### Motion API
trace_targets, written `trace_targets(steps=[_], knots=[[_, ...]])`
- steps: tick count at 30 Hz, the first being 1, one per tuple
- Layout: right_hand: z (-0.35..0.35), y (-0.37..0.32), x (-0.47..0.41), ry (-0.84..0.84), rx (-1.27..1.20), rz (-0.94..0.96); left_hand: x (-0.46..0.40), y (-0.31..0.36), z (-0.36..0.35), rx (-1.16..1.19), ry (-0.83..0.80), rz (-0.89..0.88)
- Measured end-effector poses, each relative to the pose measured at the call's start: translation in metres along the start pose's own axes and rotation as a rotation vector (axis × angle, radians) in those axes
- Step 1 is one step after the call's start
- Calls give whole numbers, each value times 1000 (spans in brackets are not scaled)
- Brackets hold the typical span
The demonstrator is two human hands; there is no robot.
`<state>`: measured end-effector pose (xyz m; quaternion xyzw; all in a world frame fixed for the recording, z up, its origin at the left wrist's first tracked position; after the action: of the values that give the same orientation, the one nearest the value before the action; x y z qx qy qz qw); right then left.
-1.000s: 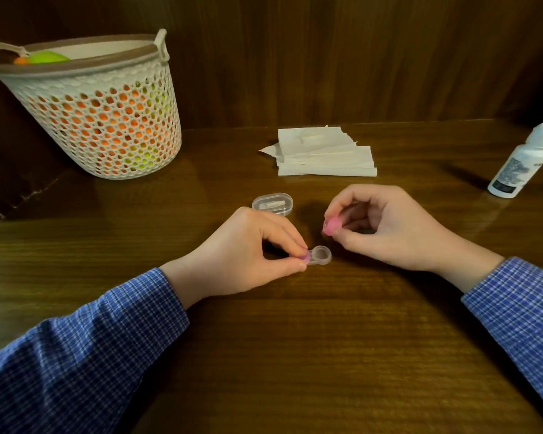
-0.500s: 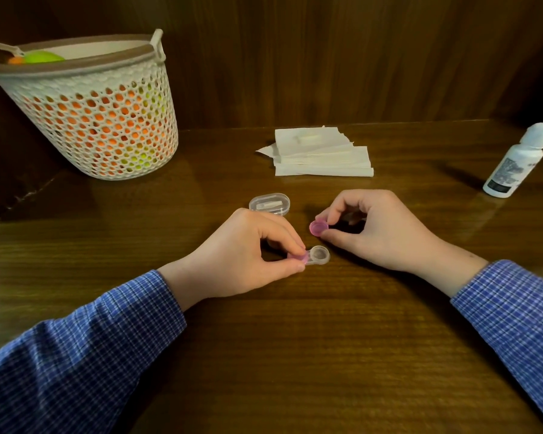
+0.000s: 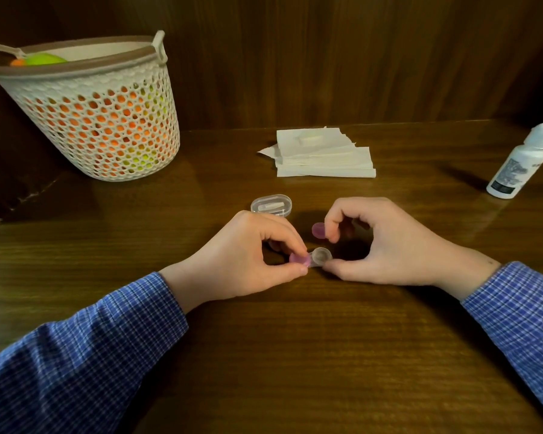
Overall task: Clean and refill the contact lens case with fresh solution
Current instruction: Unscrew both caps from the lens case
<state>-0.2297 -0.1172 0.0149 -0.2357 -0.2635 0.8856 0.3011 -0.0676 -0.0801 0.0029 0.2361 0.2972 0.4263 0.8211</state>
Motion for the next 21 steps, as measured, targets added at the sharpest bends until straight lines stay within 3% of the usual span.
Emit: trace_targets(steps=[11, 21], knots=[[0, 8, -1, 25, 72, -10, 3, -1, 4, 44, 26, 20], [-3, 4, -1, 43, -10, 2, 3, -4, 7, -44, 53, 46]])
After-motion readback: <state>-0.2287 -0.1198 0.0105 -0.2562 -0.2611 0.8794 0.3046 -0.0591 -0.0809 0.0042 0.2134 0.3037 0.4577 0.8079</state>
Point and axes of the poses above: each hand's wrist, its own x-axis away from the middle knuckle, its own z-axis out of the back of the hand, y = z × x, the point moved 7 cm from there along -x, towards the middle knuckle, and after that the axes turned 1 degree about x, right-handed, at the moved point
